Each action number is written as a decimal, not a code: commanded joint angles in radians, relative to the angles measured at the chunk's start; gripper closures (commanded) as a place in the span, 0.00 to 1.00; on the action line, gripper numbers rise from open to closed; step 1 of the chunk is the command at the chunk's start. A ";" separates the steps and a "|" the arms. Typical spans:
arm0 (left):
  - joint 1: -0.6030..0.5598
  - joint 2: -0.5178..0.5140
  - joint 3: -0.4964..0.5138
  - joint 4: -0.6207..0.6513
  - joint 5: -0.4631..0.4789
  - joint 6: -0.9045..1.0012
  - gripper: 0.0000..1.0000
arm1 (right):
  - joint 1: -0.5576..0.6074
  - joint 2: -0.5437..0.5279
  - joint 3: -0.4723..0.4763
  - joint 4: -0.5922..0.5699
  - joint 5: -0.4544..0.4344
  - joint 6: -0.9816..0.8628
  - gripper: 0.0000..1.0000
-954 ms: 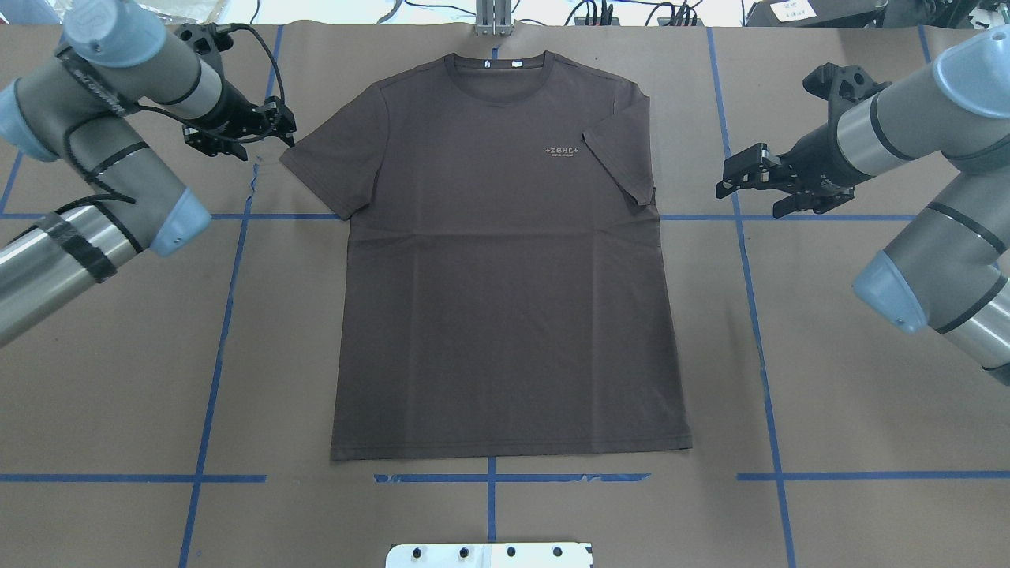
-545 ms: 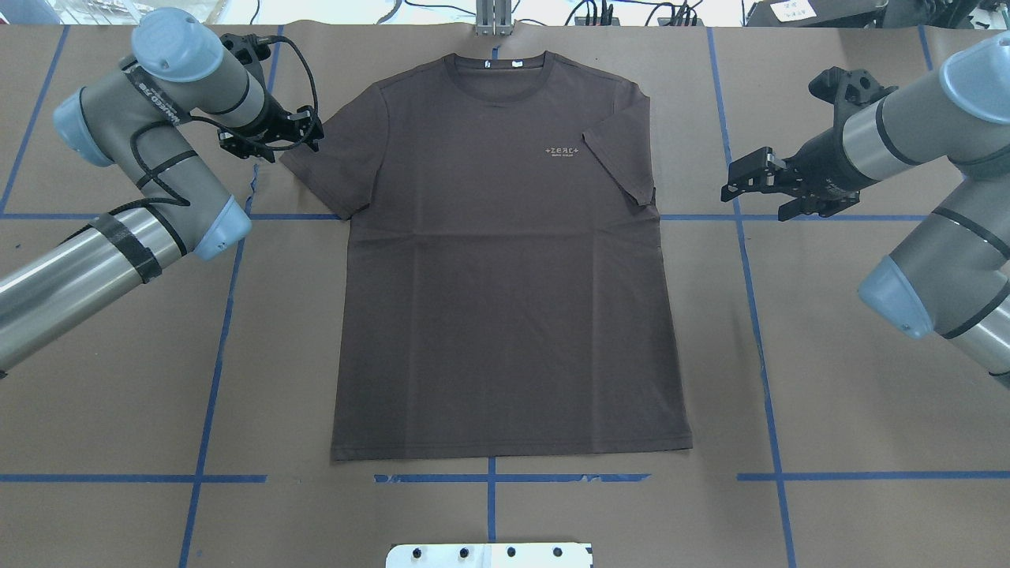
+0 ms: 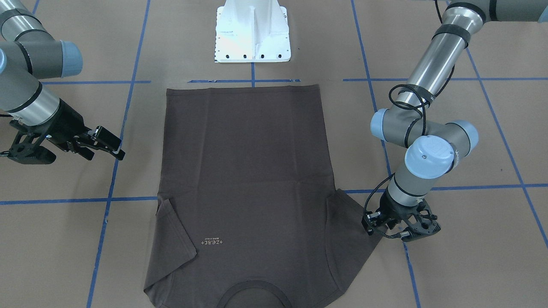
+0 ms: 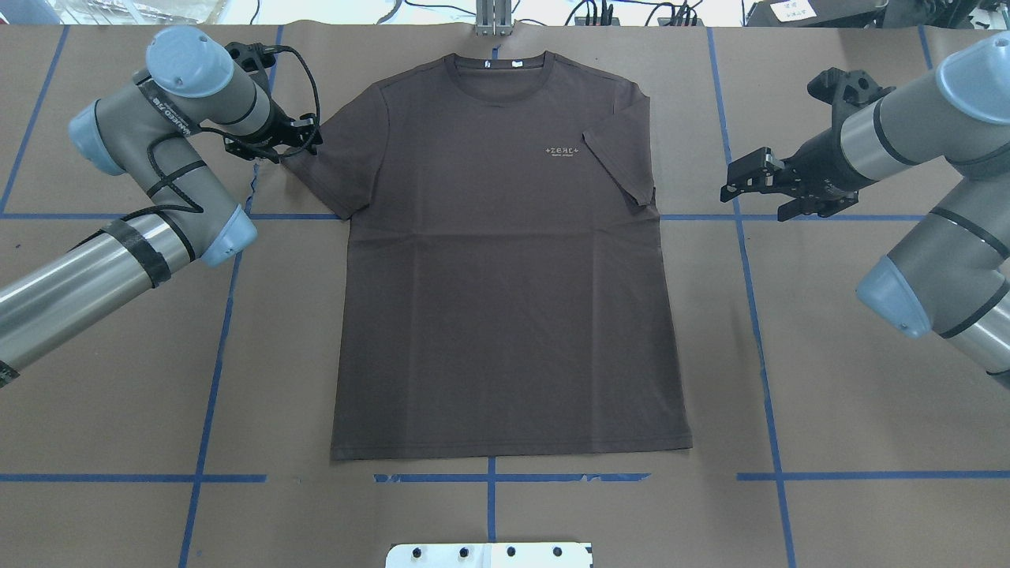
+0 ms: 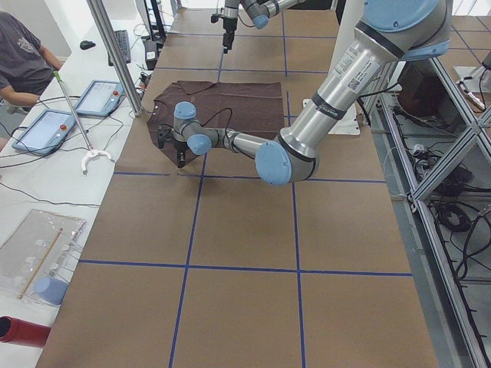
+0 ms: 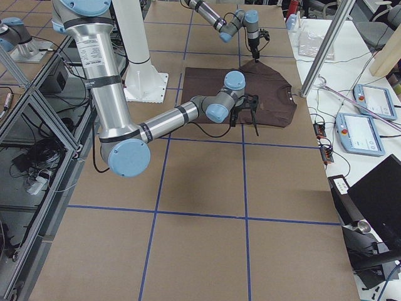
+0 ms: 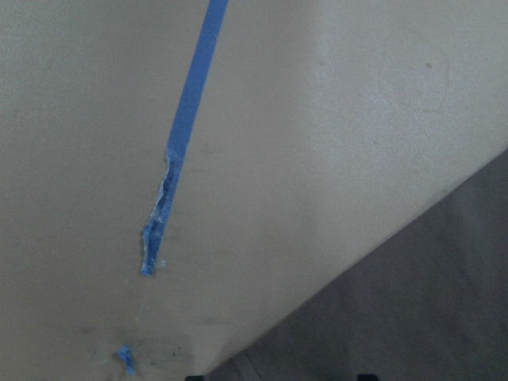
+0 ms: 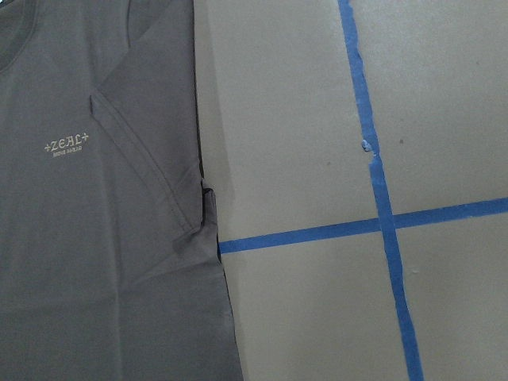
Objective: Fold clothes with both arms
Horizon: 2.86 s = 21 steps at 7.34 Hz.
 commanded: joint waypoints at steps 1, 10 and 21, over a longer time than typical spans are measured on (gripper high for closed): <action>-0.001 0.000 0.009 -0.002 0.001 0.009 0.49 | -0.001 0.009 -0.001 -0.003 0.000 0.000 0.00; 0.045 -0.168 0.018 0.038 -0.004 -0.095 1.00 | 0.005 0.039 -0.028 -0.006 -0.003 0.002 0.00; 0.105 -0.253 0.139 -0.033 0.113 -0.207 1.00 | 0.005 0.039 -0.051 -0.004 -0.002 0.002 0.00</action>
